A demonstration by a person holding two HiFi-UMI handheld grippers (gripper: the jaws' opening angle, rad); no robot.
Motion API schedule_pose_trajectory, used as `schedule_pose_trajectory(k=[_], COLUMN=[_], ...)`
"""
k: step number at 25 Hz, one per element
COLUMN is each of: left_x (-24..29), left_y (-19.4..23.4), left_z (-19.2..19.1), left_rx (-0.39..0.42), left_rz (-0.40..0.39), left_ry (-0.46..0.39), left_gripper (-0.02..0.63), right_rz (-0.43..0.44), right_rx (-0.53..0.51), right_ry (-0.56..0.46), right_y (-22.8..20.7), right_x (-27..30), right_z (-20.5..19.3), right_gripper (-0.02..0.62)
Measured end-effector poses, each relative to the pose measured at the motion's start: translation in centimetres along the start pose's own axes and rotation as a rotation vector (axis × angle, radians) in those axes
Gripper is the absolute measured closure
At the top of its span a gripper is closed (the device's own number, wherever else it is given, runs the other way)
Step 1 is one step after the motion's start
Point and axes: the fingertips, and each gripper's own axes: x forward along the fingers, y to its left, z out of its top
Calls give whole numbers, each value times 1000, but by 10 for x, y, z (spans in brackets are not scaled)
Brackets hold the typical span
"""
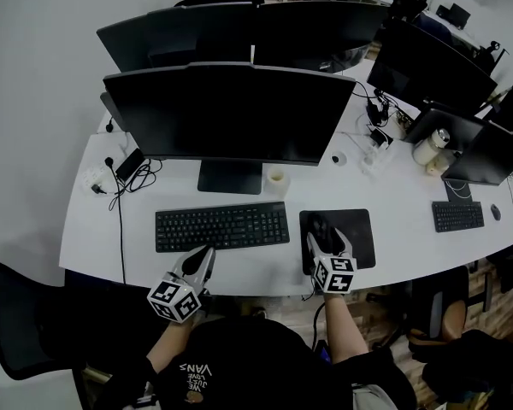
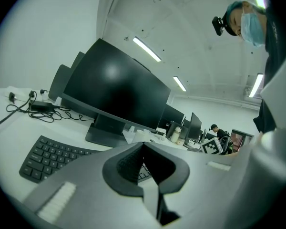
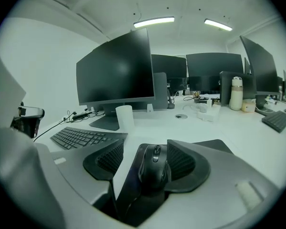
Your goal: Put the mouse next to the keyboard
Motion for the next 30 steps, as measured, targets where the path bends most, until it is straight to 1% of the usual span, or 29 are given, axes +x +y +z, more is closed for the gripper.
schedule_pose_trajectory(k=[3,6,9,16,18,22,30], left_x=[-7,-13,-21,-42,-49,-58,-72], left_y=[-7,-14,-21,-35,-37,-43,-57], left_z=[-3,-3,-4,-8,-8,-9,-8], left_rx=[0,6,10,9,8,9,15], left_rz=[0,-3,-2,7,15,20,14], left_ry=[-10,-24,-37,-71,-84,-104,-132], left_gripper=[604,604,604,604,604,604,604], right_rz=[8,24,30,56,65,85,132], right_rx=[3,6,7,-8,-6,-1,23], right_ry=[-25,-60,-100,-219,-251,-292,-307], right_y=[4,12,20,38,42,49,65], right_x=[-15,-31,-51,-96,-108,-131,-156], right_z=[3,9,14,37,43,52,50], right_gripper=[316,337,395,557,587,591,591])
